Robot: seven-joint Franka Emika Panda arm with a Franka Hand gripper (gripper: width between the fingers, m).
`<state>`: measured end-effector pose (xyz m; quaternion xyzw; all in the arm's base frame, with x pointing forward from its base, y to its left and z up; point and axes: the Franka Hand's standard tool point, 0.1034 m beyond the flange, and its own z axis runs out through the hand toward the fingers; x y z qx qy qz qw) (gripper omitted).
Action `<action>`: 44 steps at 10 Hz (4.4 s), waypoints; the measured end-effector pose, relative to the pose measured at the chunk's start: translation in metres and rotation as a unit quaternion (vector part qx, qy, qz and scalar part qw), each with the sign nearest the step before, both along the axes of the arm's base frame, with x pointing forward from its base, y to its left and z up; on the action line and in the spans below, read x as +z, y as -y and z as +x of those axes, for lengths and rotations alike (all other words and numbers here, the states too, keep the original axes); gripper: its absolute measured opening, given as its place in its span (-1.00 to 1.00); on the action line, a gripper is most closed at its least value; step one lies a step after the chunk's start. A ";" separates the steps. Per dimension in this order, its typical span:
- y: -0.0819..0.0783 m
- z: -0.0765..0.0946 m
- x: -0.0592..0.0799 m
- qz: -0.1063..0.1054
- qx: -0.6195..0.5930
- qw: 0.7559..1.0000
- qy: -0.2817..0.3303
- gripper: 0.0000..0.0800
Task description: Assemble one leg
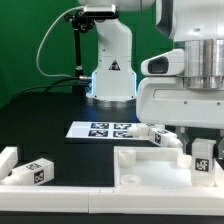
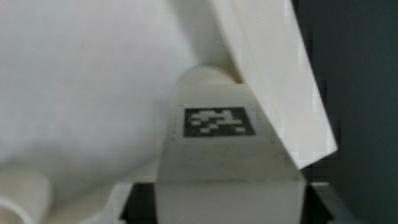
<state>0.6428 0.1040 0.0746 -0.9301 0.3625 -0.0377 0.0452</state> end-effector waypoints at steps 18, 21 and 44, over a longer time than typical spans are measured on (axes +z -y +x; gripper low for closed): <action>-0.008 -0.010 -0.010 -0.010 0.227 0.974 0.003 0.62; -0.009 -0.011 -0.010 -0.007 0.198 0.980 0.001 0.21; -0.017 0.010 0.036 0.084 -0.492 0.865 -0.046 0.62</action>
Offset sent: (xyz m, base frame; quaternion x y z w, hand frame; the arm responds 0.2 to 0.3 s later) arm 0.0149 0.0159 0.0090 0.0716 0.0082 0.3005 0.9511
